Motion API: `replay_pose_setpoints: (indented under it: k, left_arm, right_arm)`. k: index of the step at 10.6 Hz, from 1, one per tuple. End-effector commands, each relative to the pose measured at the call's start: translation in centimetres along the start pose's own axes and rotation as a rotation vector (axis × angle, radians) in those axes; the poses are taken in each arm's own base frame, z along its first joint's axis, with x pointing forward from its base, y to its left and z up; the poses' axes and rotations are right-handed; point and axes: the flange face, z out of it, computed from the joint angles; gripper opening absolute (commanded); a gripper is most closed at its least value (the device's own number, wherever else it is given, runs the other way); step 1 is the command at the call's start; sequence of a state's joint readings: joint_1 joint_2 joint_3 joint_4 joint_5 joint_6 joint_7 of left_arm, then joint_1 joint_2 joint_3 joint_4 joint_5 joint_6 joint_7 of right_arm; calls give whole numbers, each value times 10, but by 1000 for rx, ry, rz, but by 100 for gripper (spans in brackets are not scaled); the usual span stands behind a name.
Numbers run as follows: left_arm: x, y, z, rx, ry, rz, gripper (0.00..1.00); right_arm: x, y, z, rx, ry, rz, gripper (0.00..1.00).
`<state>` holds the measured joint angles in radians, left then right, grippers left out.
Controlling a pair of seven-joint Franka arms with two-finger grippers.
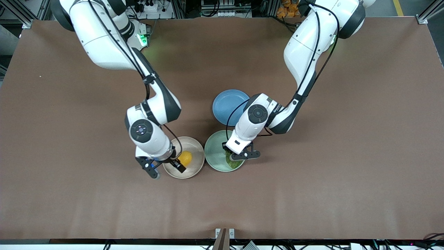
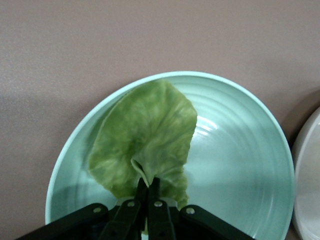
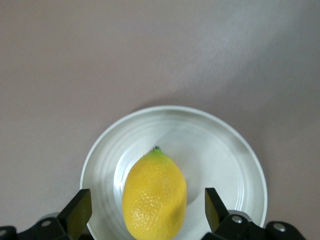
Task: Pick lemon and lettuce from plates
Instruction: 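Close the right gripper on the lemon while the left gripper lifts lettuce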
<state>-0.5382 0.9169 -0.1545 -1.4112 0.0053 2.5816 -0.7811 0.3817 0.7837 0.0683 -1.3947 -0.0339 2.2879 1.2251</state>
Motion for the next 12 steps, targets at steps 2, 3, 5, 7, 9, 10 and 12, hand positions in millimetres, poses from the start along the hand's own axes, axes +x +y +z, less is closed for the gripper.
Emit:
replay_pose_setpoints:
  k: [2,3,5,7,9,10,12]
  left_arm:
    - [9,1,-11,-3,9,-36,0]
    - [9,1,-15,13,-7,-38,0]
    - [19,-9,-23,43,-30,-46,0]
    - [21,-11,-29,71,-61,-48,0]
    - [31,-17,-46,114,-102,-37,0]
    - [37,-21,-52,137,-125,-40,0]
    - [54,-30,-70,164,-161,-16,0]
  right_arm:
    - [-11,-6,24,-21,7,-2,100]
    - [-14,-4,33,-32,2,-6,100]
    - [-15,-3,41,-42,-3,-6,100]
    - [-17,-4,45,-30,-1,1,33]
    - [-20,-6,46,-14,6,-12,9]
    - [-19,-6,46,-15,7,-21,5]
    - [4,-3,26,-21,3,-63,0]
